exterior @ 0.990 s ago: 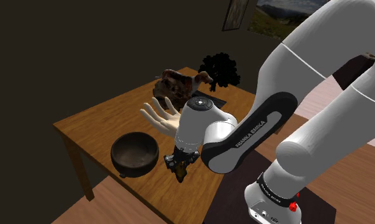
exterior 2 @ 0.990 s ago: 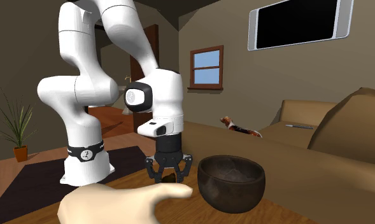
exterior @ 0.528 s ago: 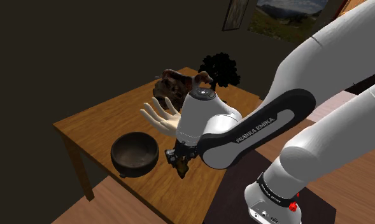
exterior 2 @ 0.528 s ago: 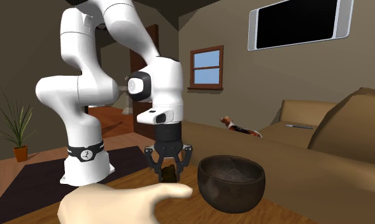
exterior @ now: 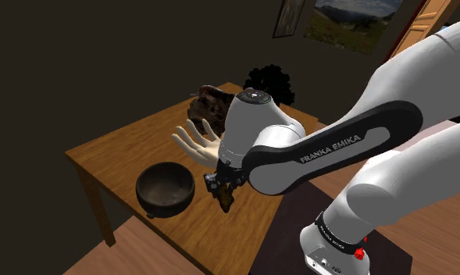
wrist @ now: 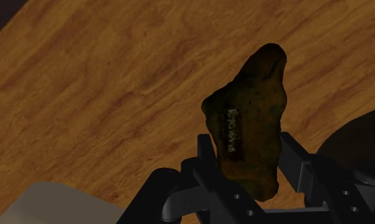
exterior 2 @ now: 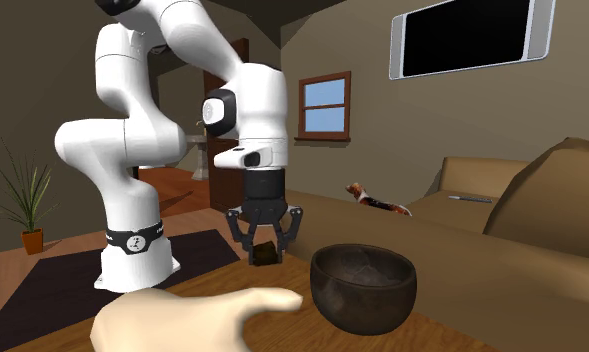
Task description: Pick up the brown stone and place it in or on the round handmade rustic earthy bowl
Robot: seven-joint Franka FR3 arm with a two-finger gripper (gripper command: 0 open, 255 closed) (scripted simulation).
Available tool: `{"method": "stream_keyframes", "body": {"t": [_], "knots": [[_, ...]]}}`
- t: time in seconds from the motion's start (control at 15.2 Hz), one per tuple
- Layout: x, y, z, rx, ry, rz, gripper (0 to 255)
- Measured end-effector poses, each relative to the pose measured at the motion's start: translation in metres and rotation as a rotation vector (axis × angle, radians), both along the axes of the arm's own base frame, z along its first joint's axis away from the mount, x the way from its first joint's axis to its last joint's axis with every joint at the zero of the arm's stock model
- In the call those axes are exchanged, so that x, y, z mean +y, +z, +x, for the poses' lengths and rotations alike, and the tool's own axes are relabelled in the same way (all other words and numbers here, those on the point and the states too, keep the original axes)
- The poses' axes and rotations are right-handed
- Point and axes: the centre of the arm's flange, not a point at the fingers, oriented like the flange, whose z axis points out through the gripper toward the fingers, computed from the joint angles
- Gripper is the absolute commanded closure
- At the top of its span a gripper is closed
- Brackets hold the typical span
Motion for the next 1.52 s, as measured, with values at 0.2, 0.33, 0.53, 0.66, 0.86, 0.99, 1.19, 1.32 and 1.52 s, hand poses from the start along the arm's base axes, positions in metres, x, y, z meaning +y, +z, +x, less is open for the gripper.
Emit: {"method": "stream_keyframes", "body": {"t": [0.2,0.33,0.53,0.66,0.86,0.99,1.19,1.32,1.52], "knots": [[0.000,0.016,0.000,0.000,0.000,0.000,255],[0.000,0.027,0.000,0.000,0.000,0.000,255],[0.000,0.041,0.000,0.000,0.000,0.000,255],[0.000,0.052,0.000,0.000,0.000,0.000,255],[0.000,0.069,0.000,0.000,0.000,0.000,255],[0.000,0.079,0.000,0.000,0.000,0.000,255],[0.000,0.093,-0.001,0.000,0.000,0.001,255],[0.010,0.097,0.011,0.000,0.000,0.000,255],[0.031,0.101,0.040,0.001,0.000,-0.002,255]]}}
